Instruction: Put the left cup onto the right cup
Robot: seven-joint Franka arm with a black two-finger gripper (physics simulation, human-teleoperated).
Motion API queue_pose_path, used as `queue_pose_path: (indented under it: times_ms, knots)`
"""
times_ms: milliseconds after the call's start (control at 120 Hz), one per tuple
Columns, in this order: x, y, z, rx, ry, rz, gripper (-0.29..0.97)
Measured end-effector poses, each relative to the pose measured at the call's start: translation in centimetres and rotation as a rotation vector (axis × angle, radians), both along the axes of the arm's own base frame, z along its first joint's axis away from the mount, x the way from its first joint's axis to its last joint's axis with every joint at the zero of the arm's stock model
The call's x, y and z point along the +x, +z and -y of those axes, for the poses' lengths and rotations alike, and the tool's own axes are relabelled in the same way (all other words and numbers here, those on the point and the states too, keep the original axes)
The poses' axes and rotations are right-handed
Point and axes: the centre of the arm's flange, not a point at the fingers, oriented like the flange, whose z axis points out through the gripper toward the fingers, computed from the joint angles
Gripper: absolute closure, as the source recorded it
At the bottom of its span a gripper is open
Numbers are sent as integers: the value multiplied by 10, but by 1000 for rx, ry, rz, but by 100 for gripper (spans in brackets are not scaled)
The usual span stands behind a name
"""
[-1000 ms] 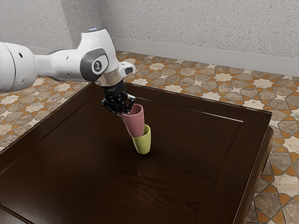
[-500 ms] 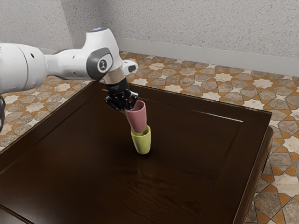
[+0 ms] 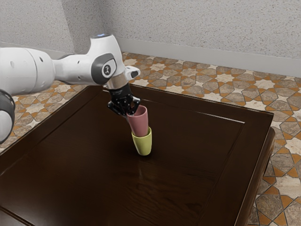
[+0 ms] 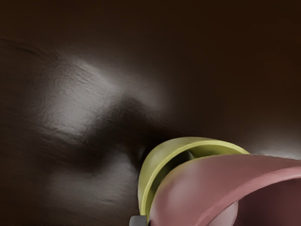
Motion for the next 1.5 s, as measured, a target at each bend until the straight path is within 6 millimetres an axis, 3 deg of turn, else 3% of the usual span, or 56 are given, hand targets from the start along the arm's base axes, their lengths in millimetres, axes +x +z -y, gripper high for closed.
queue_pose_path:
  times_ms: [233,400,525,700,950,1300,1400,1500]
  knots:
    - [0,-1,10,-12,-8,-1,77]
    - [1,3,15,-21,-11,6,41]
    - [1,5,15,-24,-11,7,23]
    - [1,9,16,-26,-10,8,11]
    - [1,15,16,-26,-10,17,5]
    - [6,59,17,-18,-25,81,2]
    - [8,87,26,23,-68,103,2]
    - [-5,135,33,52,-128,112,2]
